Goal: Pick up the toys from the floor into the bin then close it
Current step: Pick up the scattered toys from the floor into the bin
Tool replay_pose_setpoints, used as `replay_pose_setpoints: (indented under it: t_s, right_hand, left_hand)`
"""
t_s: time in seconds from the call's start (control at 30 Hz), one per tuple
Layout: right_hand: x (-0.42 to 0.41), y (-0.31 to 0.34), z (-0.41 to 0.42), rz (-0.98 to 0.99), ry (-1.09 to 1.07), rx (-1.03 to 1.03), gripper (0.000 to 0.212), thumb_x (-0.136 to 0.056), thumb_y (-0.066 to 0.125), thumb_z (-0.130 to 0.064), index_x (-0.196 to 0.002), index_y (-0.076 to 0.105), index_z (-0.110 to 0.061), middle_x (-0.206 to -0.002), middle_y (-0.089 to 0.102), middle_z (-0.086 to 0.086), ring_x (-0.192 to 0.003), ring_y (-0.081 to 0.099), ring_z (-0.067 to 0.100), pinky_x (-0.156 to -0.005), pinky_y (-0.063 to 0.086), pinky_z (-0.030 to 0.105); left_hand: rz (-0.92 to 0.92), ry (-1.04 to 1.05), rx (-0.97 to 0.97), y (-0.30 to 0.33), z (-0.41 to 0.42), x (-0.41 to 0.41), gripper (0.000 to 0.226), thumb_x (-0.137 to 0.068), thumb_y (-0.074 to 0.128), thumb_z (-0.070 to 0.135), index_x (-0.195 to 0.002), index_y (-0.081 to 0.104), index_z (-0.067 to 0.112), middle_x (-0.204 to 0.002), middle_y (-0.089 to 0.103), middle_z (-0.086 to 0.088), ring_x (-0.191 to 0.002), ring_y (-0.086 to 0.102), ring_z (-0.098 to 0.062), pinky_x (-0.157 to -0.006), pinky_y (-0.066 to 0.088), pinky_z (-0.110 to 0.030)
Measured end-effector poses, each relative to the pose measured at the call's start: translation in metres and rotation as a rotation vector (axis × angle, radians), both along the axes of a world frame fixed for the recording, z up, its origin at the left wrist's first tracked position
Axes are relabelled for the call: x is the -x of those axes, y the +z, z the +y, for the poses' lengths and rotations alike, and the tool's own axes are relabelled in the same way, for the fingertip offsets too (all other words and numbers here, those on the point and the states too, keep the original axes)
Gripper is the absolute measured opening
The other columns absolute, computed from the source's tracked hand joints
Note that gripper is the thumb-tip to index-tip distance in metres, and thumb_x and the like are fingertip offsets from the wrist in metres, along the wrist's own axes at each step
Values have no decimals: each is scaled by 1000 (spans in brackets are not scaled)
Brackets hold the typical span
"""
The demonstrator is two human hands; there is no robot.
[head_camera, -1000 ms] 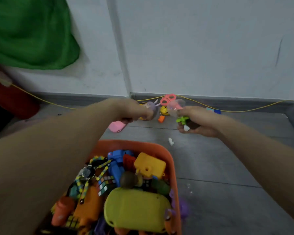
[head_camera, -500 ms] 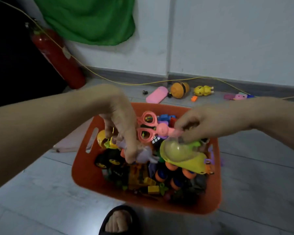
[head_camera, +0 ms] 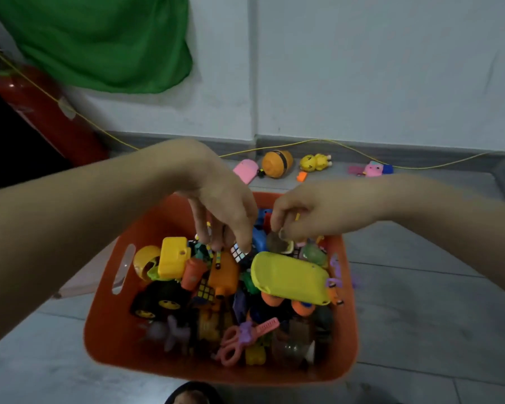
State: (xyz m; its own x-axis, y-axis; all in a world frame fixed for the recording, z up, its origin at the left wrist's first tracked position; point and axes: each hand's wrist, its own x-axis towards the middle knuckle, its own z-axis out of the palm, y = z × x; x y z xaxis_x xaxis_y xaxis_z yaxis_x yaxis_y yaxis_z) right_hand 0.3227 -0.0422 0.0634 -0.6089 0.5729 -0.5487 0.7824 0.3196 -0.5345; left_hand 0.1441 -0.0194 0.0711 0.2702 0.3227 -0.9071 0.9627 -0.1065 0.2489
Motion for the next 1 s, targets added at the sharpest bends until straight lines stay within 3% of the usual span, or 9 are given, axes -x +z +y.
replay_pose_setpoints:
  t_s: [0.07,0.17,0.3,0.43,0.53,0.7,0.83,0.93,1.0]
  right_hand:
    - [-22,-12,23,29,-161,-81,13,-91,61,-23,-100,67,-17,-89,72,4,-74,70,17,-68,58,32]
    - [-65,-39,57,70,-499,-217,14,-89,61,-16,-100,66,-9,-94,68,9,-77,66,21,-62,53,33]
    - [-124,-81,84,-45,-781,-407,29,-86,64,-22,-114,61,-15,-108,62,6,-98,57,24,-72,35,24]
    - [-168,-121,97,-171,-814,-326,61,-90,63,-29,-145,40,-18,-141,46,14,-124,48,31,-90,38,29]
    - [-192,-147,114,-212,-821,-285,73,-90,63,-36,-152,28,-22,-152,31,14,-135,39,33,-107,34,37]
    - [-220,-184,154,-175,-868,-284,79,-86,65,-46,-153,25,-32,-152,25,13,-134,41,34,-107,35,37]
    - [-232,-216,194,-180,-867,-260,81,-83,63,-56,-152,25,-35,-151,18,17,-135,35,39,-109,34,40]
    - [-235,-236,213,-270,-797,-252,85,-82,55,-69,-152,20,-37,-156,9,21,-142,21,44,-114,29,49]
    - [-235,-248,222,-294,-789,-283,81,-83,54,-70,-150,25,-36,-154,14,23,-142,18,43,-113,27,48]
  left_hand:
    - [-124,35,-186,-7,15,-17,17,-89,68,28,-93,59,14,-81,66,-4,-69,67,-16,-60,56,-27]
    - [-325,104,-462,-23,40,-57,14,-92,64,23,-97,56,12,-80,67,-5,-68,66,-17,-58,55,-27]
    - [-338,145,-761,-50,71,-105,33,-94,56,35,-121,58,16,-119,65,-8,-110,60,-26,-89,48,-31]
    - [-222,47,-705,-74,88,-152,51,-105,29,37,-149,33,12,-150,39,-15,-136,37,-32,-103,32,-33]
    - [-160,67,-661,-102,114,-170,63,-102,31,45,-156,15,17,-158,22,-17,-145,22,-34,-114,23,-41]
    - [54,110,-627,-163,164,-171,88,-92,39,63,-155,-10,28,-163,-3,-11,-148,6,-39,-117,17,-54]
    - [85,92,-658,-188,198,-181,98,-88,51,63,-155,-13,30,-163,-7,-10,-148,6,-38,-117,20,-52]
    - [75,20,-672,-204,217,-189,98,-89,54,60,-155,-10,29,-163,0,-12,-147,11,-38,-115,23,-48]
    - [67,2,-707,-218,228,-192,94,-87,59,57,-155,-1,30,-159,8,-16,-142,19,-42,-112,28,-49]
